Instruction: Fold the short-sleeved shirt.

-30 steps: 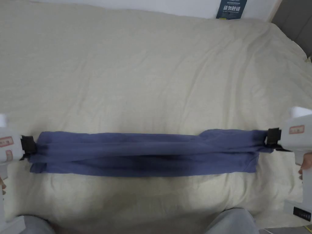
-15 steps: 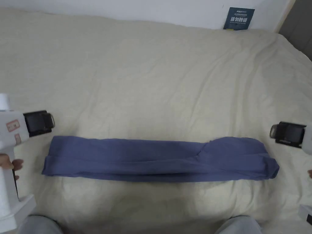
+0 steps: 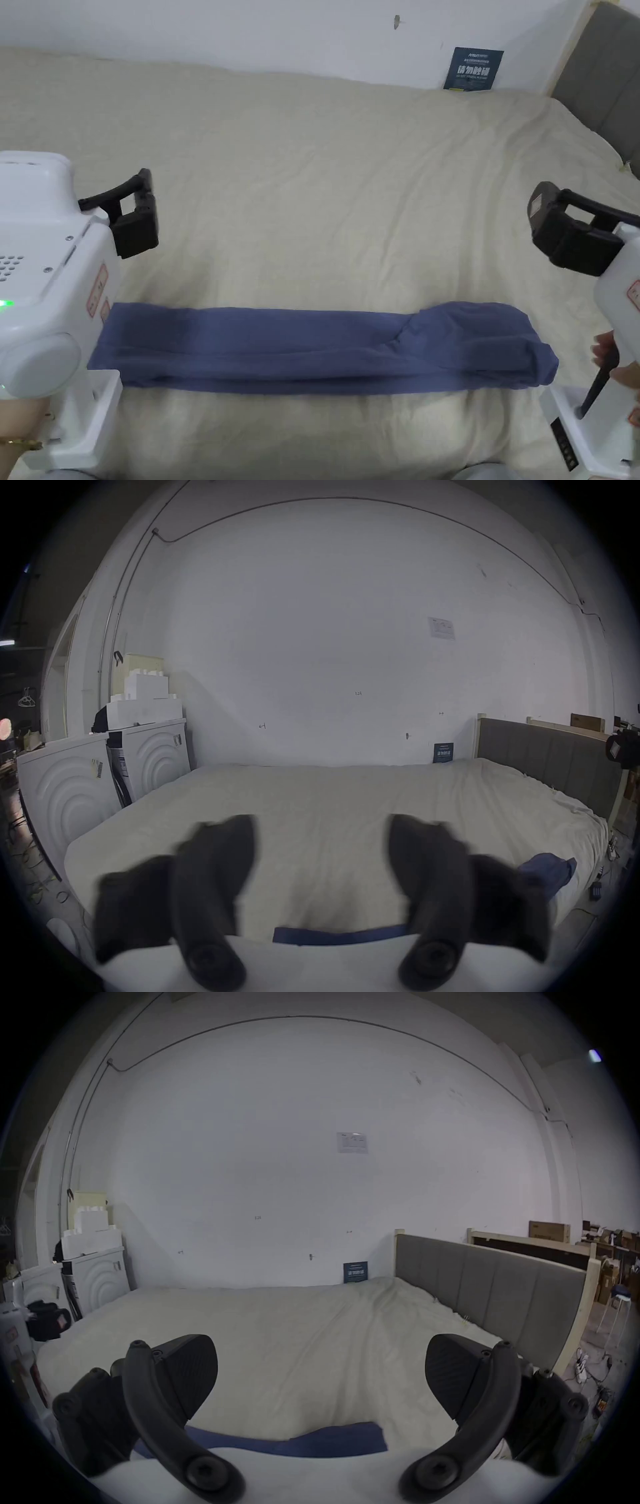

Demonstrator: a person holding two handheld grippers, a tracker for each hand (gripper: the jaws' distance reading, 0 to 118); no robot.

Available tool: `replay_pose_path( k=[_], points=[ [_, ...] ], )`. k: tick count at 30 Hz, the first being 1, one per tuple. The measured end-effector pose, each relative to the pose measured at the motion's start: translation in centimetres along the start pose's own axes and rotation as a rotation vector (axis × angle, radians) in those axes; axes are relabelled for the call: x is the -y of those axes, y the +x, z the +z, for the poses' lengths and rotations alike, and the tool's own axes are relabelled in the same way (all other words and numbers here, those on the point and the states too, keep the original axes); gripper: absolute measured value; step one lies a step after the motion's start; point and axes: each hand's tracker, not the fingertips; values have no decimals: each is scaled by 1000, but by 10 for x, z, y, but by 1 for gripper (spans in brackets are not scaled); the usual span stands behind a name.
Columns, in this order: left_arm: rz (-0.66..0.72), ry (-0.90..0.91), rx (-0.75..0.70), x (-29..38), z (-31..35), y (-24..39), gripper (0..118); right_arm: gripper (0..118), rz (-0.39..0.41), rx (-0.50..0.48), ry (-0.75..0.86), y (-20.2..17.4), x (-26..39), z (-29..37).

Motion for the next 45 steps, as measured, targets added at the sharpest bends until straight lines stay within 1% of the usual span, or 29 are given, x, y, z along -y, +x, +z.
replay_pose_path(
  k=[1, 2, 4, 5, 6, 7, 8, 12, 15, 18, 20, 22, 24, 25, 26, 27, 28, 29, 30, 32, 37, 40, 41, 42, 44, 45],
  points=[
    [-4, -10, 0, 2, 1, 3, 34, 116, -8, 3, -3, -3, 2, 2],
    [-2, -15, 0, 3, 0, 3, 17, 103, -13, -6, 5, -5, 4, 5],
    [18, -45, 11, 8, 1, 3, 7, 27, -20, 15, 64, -12, 6, 12],
    [35, -77, 44, 9, 1, 2, 0, 6, -13, 43, 77, -16, 6, 13],
    [37, -68, 28, 10, 0, -1, 0, 5, -20, 47, 74, -18, 7, 13],
    [45, -66, 24, 10, 2, -1, 0, 3, -45, 25, 70, -15, 6, 12],
    [54, -77, 30, 10, 2, -1, 0, 3, -71, -34, 24, -15, 4, 9],
    [97, -106, 33, 10, 0, -9, 0, 2, -24, -7, 4, -21, 5, 5],
    [114, -125, 40, 8, -5, -21, 0, 2, -34, -19, -18, -22, 6, 4],
    [133, -192, 67, 3, -16, -35, 0, 2, -18, -20, -32, -23, 6, 2],
    [208, -241, 83, 2, -29, -52, 0, 2, -35, -32, -53, -21, 5, 0],
    [341, -356, 170, 4, -49, -75, 0, 2, -44, -34, -68, -20, 5, -3],
    [448, -486, 153, 14, -68, -96, 2, 2, -40, -30, -73, -20, 4, -5],
    [475, -517, 170, 24, -75, -106, 11, 2, -33, -24, -78, -21, 5, -6],
    [496, -548, 188, 34, -87, -121, 32, 2, -28, -22, -82, -22, 6, -7],
    [500, -577, 177, 46, -93, -130, 73, 2, -24, -20, -84, -23, 8, -8],
    [505, -621, 163, 57, -98, -133, 103, 2, -19, -14, -95, -24, 8, -9],
    [515, -652, 173, 67, -101, -138, 115, 2, -16, -12, -104, -24, 10, -10],
    [561, -652, 195, 76, -94, -136, 118, 2, -19, -15, -110, -25, 12, -11],
    [625, -682, 218, 96, -96, -142, 118, 2, -18, -12, -130, -26, 15, -14],
    [750, -823, 262, 150, -102, -152, 118, 2, -23, -21, -168, -28, 22, -20],
    [794, -890, 257, 166, -99, -145, 116, 2, -5, -22, -177, -30, 23, -20],
    [806, -896, 262, 170, -98, -144, 113, 2, -3, -22, -181, -31, 23, -20],
    [811, -905, 274, 176, -101, -145, 107, 2, -3, -21, -183, -31, 23, -21],
    [801, -911, 280, 180, -100, -142, 105, 2, -7, -22, -189, -33, 21, -21],
    [766, -899, 274, 178, -99, -138, 105, 2, -18, -21, -190, -33, 21, -21]
  ],
)
